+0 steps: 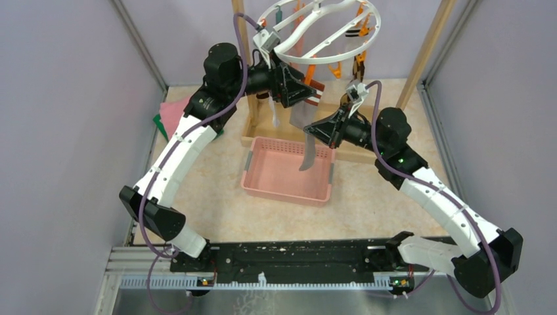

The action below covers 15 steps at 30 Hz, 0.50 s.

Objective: Remove the socks clipped to the hanger

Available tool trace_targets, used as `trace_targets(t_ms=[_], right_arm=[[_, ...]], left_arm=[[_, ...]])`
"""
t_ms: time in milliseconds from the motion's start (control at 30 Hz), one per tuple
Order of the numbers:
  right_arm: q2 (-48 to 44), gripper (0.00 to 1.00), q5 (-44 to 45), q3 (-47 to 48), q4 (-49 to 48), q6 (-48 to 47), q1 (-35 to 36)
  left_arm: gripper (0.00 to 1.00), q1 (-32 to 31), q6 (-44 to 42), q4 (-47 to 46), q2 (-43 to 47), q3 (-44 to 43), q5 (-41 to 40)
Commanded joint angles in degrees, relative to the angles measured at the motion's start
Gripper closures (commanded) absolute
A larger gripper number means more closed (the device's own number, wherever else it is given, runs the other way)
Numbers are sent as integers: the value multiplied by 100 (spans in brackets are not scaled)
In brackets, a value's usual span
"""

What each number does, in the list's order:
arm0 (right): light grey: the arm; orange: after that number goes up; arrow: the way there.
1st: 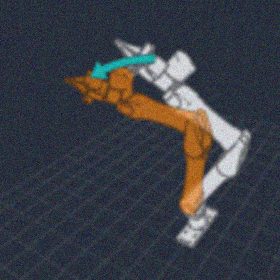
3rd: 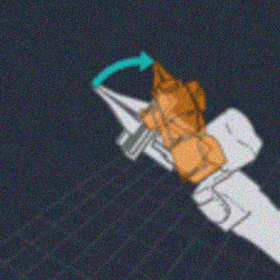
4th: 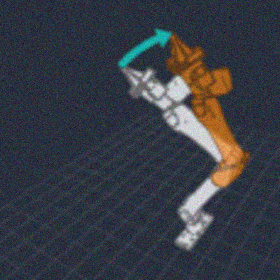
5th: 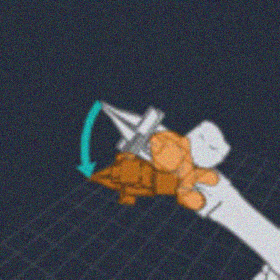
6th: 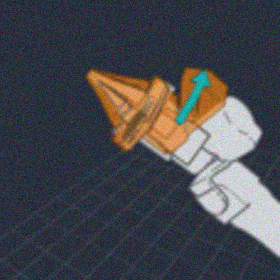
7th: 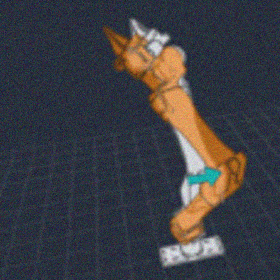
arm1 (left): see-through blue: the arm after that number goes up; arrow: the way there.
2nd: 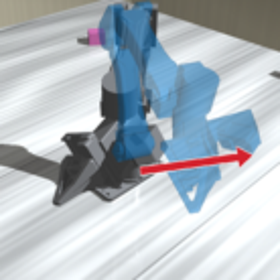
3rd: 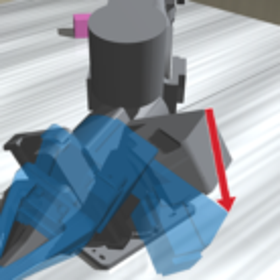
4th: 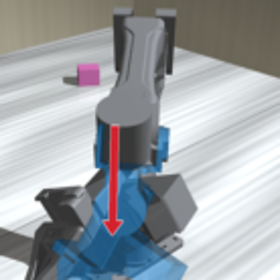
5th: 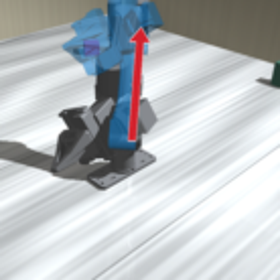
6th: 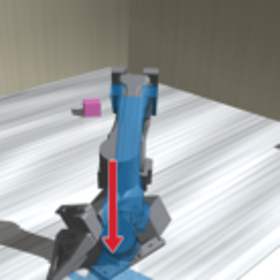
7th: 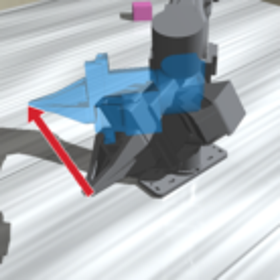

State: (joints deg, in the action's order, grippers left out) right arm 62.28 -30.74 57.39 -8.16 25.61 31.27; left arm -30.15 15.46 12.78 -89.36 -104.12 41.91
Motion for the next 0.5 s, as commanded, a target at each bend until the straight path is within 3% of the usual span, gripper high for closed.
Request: trace_targets(t_ms=[0, 467], right_arm=[[-165, 100, -307, 42, -341, 227, -17], [-241, 100, -481, 478, 91, 254, -26]], left_arm=[[13, 30, 244, -328, -145, -293, -267], [8, 156, 901, -465, -328, -411, 92]])
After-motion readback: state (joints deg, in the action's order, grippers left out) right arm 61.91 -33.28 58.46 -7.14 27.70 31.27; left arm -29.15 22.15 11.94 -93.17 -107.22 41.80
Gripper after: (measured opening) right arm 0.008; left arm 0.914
